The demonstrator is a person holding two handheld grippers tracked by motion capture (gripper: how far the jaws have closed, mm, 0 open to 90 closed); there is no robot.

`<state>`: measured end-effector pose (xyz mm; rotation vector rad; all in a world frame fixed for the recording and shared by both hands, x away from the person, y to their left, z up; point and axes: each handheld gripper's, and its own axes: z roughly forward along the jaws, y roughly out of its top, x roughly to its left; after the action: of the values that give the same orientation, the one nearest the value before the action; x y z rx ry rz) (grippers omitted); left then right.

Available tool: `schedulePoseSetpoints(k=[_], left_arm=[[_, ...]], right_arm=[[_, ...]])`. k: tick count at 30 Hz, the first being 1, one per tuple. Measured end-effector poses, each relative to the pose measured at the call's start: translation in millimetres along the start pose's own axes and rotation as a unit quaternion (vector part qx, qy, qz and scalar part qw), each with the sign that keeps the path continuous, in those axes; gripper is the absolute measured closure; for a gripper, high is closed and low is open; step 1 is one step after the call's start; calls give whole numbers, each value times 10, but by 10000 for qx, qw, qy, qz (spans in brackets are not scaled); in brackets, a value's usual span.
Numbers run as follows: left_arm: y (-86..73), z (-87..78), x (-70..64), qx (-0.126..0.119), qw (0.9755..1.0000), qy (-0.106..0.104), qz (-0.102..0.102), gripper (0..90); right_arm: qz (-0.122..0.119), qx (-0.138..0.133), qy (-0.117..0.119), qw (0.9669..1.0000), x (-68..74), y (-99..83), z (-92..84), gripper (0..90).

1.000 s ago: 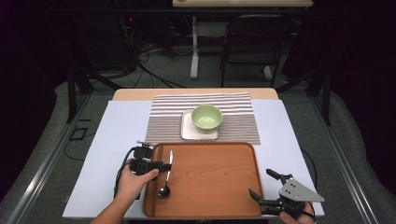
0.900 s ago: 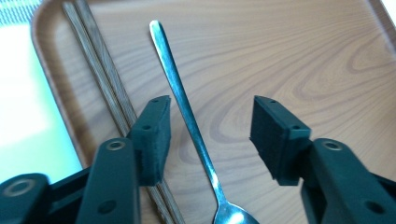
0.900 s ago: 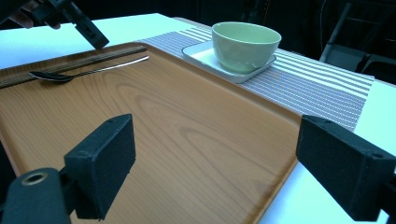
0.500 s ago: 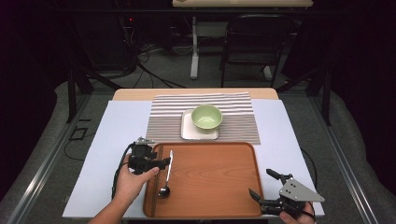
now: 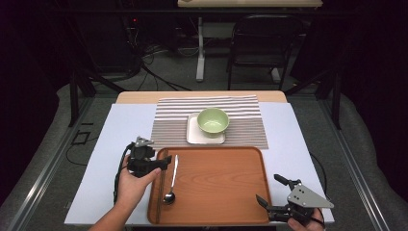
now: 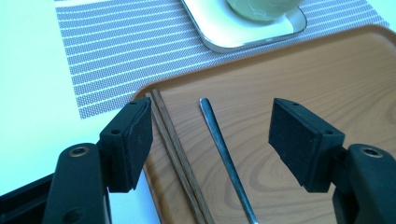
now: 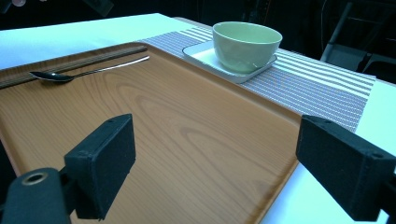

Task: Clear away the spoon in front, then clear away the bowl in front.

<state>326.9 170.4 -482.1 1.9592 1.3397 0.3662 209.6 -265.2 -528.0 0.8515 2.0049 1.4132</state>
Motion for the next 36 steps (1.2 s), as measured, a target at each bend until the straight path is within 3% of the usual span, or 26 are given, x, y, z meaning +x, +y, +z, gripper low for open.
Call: schedulePoseSetpoints(k=[4, 8, 13, 21, 28, 36], left_arm=[[67, -28, -2, -60, 10000, -26, -44, 304], [168, -73, -6, -274, 9995, -85, -159, 287], [293, -98, -57, -425, 9990, -116, -111, 286], [428, -50, -154, -391, 9991, -164, 34, 269], [499, 39, -209, -470, 9981, -393, 48, 326], [586, 112, -266, -290, 9986, -451, -17, 316]], right_arm=[[5, 11, 1, 10000, 2, 0, 0, 118], [5, 10, 8, 10000, 4, 2, 3, 118], [-34, 14, 17, 10000, 2, 2, 8, 118], [-27, -3, 28, 10000, -5, 2, 7, 118], [-54, -11, 53, 10000, -3, 8, 16, 118], [-84, -15, 60, 9999, 6, 14, 19, 118]])
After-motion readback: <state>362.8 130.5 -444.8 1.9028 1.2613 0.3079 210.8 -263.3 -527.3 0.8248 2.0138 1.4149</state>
